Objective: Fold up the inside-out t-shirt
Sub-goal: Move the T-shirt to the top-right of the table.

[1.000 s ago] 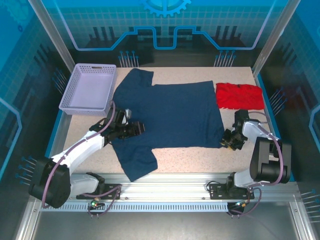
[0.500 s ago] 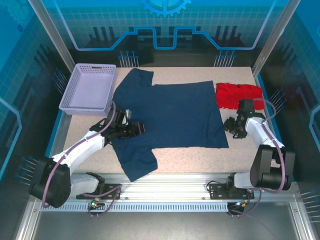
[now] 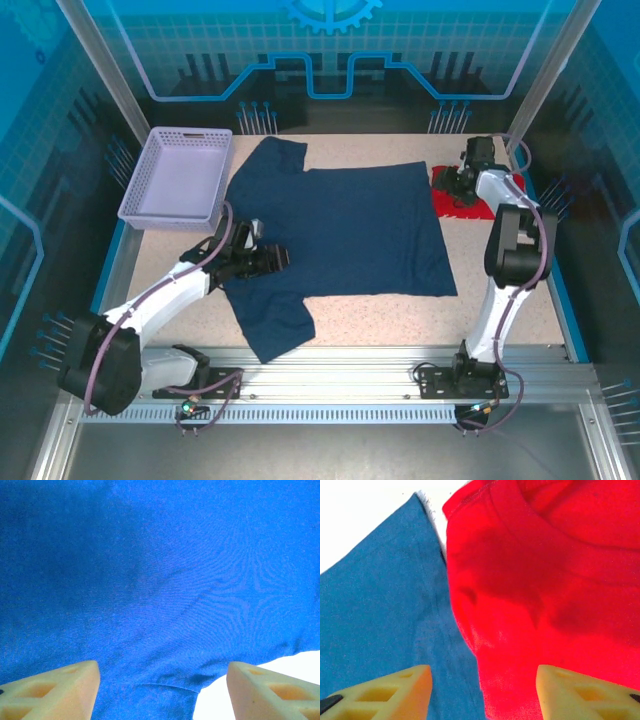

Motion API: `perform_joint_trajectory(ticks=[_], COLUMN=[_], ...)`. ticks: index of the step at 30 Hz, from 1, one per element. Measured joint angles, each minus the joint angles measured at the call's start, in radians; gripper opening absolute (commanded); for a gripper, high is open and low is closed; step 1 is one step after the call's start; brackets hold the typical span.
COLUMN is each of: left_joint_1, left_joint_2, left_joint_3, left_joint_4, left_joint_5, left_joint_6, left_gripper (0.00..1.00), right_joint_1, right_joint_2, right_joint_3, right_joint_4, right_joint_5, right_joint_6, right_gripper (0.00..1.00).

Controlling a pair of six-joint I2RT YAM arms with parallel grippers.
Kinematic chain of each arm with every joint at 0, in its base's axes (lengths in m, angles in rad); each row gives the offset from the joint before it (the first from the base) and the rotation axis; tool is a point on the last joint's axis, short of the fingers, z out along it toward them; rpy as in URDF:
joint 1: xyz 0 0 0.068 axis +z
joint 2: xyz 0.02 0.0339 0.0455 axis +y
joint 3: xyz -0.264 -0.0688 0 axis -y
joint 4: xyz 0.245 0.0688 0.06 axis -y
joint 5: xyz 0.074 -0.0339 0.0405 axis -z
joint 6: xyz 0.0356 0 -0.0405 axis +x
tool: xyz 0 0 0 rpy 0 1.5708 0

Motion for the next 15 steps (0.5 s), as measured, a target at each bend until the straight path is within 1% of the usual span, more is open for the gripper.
perform_joint_trajectory(ticks=[2,5,9,15], left_joint_1=[0.000,0.000,0.000,0.000], left_joint_2=[-0.008,-0.017,-0.019,-0.019], left_joint_3=[0.000,0.000,0.000,0.000], left_joint_4=[-0.001,-0.008,-0.021,-0.026], left_joint_5=[-0.003,-0.010,-0.018,-0.026], left_joint_6=[0.003,0.008,0.022,0.023], left_gripper=[0.69,0.69,0.69,0.70], right_joint_1=[-0.015,-0.049,-0.092,-0.117], right_joint_2=[0.063,0.119,0.142,0.168], right_joint_3=[0.061,0.099,0.119,0.203], right_joint_4=[-0.027,-0.067,-0.110,-0.179], right_joint_5=[-0.010,-0.014,-0.018,0.017], right_joint_6=[0.023,0.055,0.074,0.060], right_gripper=[0.56,0.56,0.55,0.55])
